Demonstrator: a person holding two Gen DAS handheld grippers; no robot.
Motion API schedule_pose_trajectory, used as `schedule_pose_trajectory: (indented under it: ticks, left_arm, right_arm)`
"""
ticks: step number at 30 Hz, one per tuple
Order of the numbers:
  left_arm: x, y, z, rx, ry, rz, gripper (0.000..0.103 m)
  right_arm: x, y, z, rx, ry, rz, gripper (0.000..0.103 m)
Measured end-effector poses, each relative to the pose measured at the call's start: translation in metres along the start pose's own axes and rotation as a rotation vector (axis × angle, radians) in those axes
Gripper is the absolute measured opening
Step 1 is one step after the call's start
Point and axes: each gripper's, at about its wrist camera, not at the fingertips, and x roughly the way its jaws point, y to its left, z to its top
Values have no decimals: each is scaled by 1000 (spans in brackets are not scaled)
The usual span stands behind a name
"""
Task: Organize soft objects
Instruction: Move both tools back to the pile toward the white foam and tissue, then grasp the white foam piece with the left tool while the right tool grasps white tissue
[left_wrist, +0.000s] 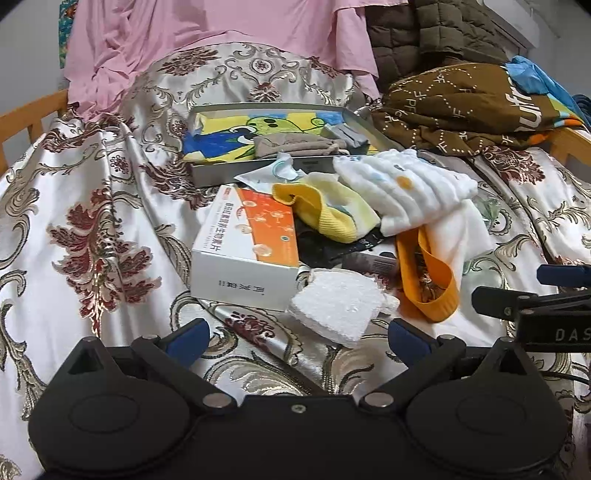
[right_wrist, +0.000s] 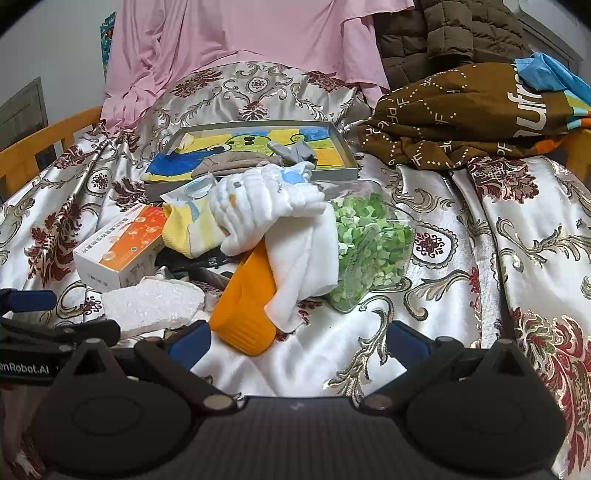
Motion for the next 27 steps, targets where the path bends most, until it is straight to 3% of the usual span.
schedule_pose_trajectory:
  ticks: [14,21,27]
  left_arm:
    - [5,1,2,0,11,-74,102]
    - [13,5,7,-19,51,-144,90]
    - [22,9,10,-73,90,-167,85]
  right_arm:
    - [5,0,1,1,1,3,103]
    - [6,1,6,-29,-31,-12,102]
    - [16,-6,12,-4,-43,-23,92]
